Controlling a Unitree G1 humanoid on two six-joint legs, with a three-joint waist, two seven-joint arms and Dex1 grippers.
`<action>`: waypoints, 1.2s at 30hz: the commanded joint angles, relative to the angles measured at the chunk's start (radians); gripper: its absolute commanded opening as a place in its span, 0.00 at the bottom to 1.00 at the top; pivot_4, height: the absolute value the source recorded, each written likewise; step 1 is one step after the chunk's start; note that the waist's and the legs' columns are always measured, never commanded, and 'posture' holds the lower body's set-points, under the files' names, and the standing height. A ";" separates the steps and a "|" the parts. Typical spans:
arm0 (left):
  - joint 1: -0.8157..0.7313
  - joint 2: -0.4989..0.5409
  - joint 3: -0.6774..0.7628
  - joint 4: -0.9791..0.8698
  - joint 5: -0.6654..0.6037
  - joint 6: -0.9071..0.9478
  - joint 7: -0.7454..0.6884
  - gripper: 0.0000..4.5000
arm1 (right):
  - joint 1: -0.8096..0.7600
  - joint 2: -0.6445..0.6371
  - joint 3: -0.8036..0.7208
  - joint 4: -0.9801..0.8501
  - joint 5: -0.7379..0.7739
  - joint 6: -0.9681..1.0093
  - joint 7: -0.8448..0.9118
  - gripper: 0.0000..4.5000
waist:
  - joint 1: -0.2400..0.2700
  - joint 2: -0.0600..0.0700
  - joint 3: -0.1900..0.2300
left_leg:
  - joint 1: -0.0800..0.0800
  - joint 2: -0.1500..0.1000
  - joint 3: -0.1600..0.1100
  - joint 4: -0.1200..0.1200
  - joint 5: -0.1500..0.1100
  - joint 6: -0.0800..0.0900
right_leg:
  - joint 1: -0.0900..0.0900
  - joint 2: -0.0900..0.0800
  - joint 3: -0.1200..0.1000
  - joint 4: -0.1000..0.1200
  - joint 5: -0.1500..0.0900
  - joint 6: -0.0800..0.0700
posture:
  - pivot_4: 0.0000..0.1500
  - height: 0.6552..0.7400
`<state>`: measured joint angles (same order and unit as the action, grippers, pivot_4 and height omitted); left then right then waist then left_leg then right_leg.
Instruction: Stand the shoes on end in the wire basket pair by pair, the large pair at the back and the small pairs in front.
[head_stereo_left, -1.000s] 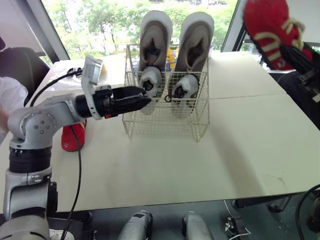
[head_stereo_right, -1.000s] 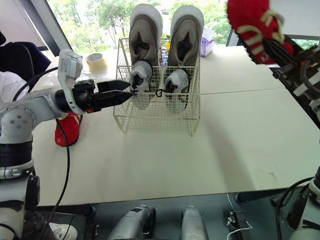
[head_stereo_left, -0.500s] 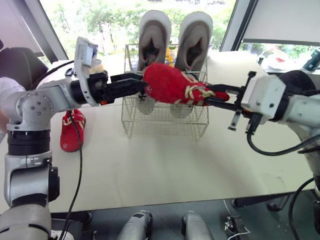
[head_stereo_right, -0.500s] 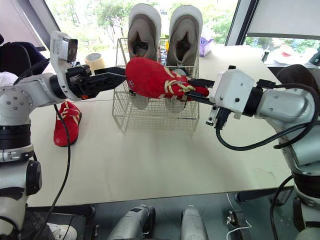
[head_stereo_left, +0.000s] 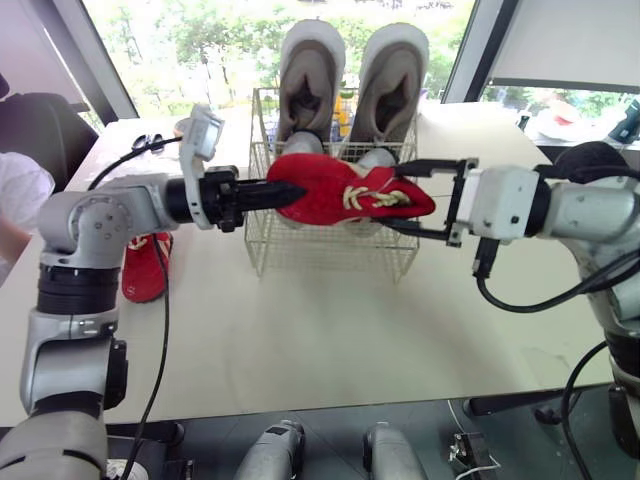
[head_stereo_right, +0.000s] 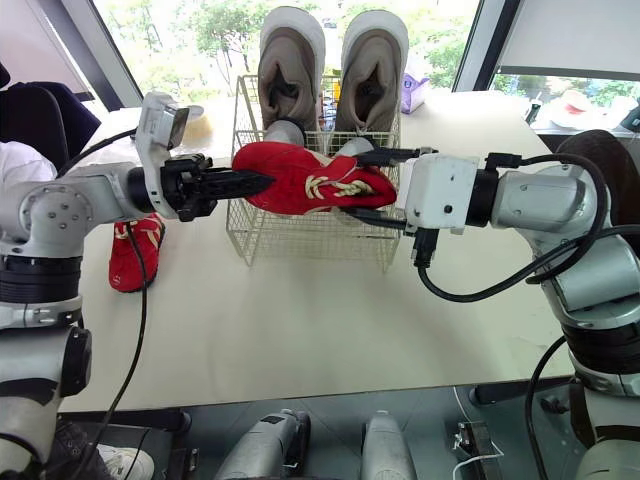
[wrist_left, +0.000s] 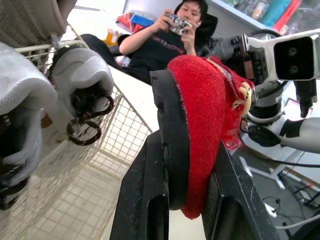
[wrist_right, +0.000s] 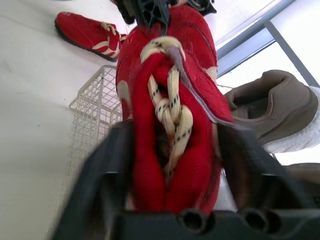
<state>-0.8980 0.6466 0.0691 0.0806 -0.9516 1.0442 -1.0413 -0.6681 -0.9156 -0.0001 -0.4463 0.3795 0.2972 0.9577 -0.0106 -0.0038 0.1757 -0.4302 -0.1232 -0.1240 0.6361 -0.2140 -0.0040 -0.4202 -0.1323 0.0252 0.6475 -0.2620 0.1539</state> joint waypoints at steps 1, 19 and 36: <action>-0.014 -0.016 0.110 -0.002 -0.069 0.024 0.046 0.04 | 0.020 -0.015 -0.166 -0.072 0.227 0.229 -0.055 0.99 | 0.000 0.000 0.000 | 0.000 0.000 0.000 0.000 0.000 0.001 | 0.000 0.000 0.000 0.000 0.000 0.000 | 1.00 1.00; 0.066 -0.279 0.285 -0.128 -0.307 0.017 0.402 0.04 | 0.084 0.548 -0.292 0.037 1.109 0.418 -0.869 1.00 | -0.002 -0.001 0.000 | 0.001 0.000 -0.001 -0.001 0.002 -0.002 | 0.000 0.000 0.000 0.002 0.000 -0.001 | 1.00 1.00; 0.124 -0.355 0.225 -0.171 -0.287 -0.074 0.496 0.04 | -0.026 0.649 -0.207 0.011 1.079 0.335 -0.933 0.26 | -0.004 -0.001 0.000 | 0.001 0.000 -0.001 -0.003 0.002 -0.002 | -0.001 0.001 0.000 0.002 0.000 -0.001 | 1.00 1.00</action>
<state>-0.7788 0.2830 0.3288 -0.0638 -1.2359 0.9485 -0.5579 -0.6512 -0.2734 -0.2174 -0.3964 1.4455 0.6471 0.0138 -0.0146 -0.0045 0.1757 -0.4295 -0.1232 -0.1255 0.6333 -0.2123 -0.0063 -0.4213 -0.1312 0.0257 0.6491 -0.2619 0.1533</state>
